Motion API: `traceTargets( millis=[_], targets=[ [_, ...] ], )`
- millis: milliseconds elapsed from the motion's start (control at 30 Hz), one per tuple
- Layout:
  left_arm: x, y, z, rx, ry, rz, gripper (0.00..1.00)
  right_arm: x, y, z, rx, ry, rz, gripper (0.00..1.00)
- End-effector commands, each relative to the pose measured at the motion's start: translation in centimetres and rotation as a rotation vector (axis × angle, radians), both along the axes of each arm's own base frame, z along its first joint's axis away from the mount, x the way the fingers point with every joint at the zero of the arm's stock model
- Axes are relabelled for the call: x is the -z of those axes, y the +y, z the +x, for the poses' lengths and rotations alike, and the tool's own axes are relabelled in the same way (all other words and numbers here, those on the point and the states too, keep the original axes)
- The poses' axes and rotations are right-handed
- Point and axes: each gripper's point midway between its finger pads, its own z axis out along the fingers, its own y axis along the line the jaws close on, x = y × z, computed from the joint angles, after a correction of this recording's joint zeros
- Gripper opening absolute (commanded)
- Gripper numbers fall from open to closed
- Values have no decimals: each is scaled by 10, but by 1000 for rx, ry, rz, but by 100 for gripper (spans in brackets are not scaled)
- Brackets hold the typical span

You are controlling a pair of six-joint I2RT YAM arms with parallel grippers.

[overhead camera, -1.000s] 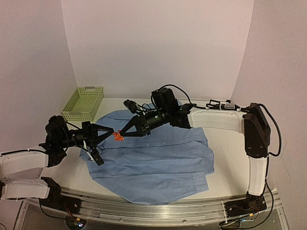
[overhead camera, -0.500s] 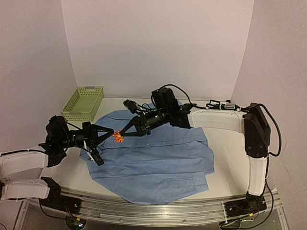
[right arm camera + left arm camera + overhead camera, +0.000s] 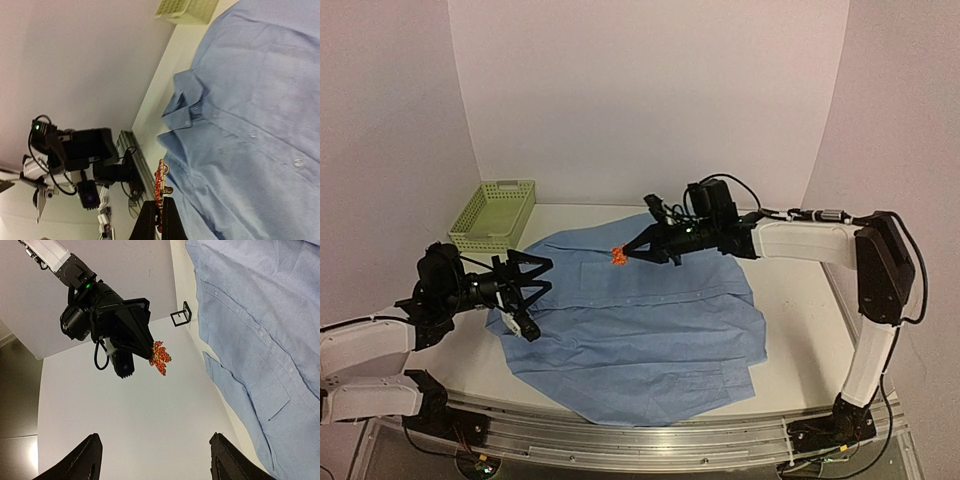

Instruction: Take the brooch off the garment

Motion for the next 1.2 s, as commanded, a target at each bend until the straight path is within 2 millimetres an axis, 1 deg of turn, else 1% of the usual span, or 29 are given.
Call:
traceTargets(
  millis=[0, 33, 133, 233, 300, 333, 367, 433, 467, 567, 600, 667, 700, 833, 933, 1000, 1100, 1167],
  targets=[
    [-11, 5, 4, -51, 61, -12, 76, -22, -60, 57, 308, -40, 5, 0],
    [-11, 6, 5, -60, 80, -15, 77, -21, -79, 71, 377, -43, -2, 0],
    [-10, 8, 9, -96, 170, -28, 81, -12, -147, 108, 579, -24, -15, 0],
    [-13, 10, 19, -162, 336, -68, 84, 2, -223, 139, 788, 7, 15, 0],
    [-17, 11, 27, -213, 475, -101, 88, 8, -260, 153, 889, 20, 71, 0],
    [-12, 11, 30, -248, 573, -113, 91, 12, -278, 161, 933, 19, 91, 0],
    [-11, 11, 33, -273, 651, -120, 94, 19, -290, 169, 962, 27, 90, 0],
    [-3, 11, 36, -323, 825, -140, 99, 32, -307, 183, 996, 35, 90, 0],
    [-4, 10, 38, -342, 890, -162, 99, 40, -316, 191, 1017, 43, 87, 0],
    [-7, 6, 46, -405, 1071, -239, 100, 46, -337, 215, 1068, 27, 94, 0],
    [-9, 5, 49, -423, 1117, -260, 100, 52, -343, 222, 1083, 26, 87, 0],
    [-6, 4, 53, -465, 1211, -291, 100, 57, -355, 234, 1119, 18, 80, 0],
    [-5, 3, 55, -479, 1236, -301, 100, 63, -360, 240, 1137, 25, 74, 0],
    [-5, 2, 58, -495, 1269, -326, 99, 74, -377, 258, 1201, 14, 67, 0],
    [-4, 3, 61, -504, 1264, -332, 100, 78, -381, 270, 1217, 10, 73, 0],
    [-1, 4, 62, -515, 1261, -332, 100, 85, -384, 274, 1238, 20, 69, 0],
    [0, 4, 64, -519, 1254, -335, 100, 101, -389, 278, 1277, 52, 59, 0],
    [0, 4, 65, -520, 1246, -334, 100, 108, -390, 281, 1286, 62, 55, 0]
  ],
)
